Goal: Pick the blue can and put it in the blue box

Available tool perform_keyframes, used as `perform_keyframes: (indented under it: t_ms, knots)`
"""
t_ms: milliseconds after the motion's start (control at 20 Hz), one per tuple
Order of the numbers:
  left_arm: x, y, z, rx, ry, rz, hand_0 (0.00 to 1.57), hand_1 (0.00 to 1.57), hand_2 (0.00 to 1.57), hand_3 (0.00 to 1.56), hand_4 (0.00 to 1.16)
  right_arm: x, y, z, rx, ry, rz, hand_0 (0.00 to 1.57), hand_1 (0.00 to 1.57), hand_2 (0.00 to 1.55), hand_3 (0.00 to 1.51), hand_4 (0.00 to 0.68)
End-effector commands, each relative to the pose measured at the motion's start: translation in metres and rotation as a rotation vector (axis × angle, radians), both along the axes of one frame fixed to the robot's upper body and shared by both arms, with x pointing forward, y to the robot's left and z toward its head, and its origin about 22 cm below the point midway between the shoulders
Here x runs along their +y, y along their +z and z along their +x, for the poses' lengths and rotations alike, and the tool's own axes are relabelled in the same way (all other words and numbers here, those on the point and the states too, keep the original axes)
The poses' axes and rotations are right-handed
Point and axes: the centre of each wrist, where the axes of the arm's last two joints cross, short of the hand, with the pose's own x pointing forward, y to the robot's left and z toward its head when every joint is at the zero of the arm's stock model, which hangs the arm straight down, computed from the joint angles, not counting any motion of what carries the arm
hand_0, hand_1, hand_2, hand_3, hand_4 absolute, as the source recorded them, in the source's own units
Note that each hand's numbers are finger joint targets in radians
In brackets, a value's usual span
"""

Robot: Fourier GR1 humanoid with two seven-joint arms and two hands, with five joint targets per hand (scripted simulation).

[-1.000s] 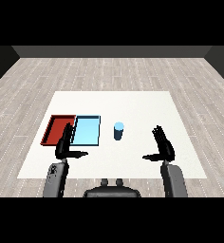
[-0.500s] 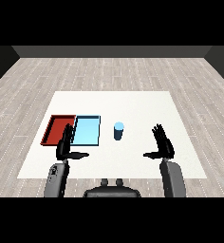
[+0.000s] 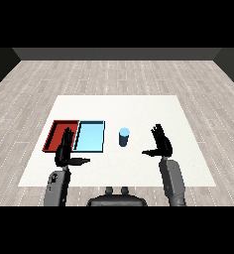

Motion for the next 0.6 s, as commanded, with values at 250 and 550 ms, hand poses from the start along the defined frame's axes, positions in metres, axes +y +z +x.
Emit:
perform_keyframes:
  t_ms: [250, 550]
  knots:
    - [0.008, -0.011, -0.004, 0.005, 0.004, 0.0, 0.0, 0.0, 0.0, 0.0, 0.0, 0.027, -0.016, 0.032, 0.054, -0.018, 0.056, 0.0, 0.0, 0.0, 0.0, 0.0]
    - [-0.009, -0.002, 0.004, -0.003, -0.006, -0.006, 0.0, 0.0, 0.0, 0.0, 0.0, 0.042, -0.02, 0.05, 0.086, -0.004, 0.054, 0.0, 0.0, 0.0, 0.0, 0.0]
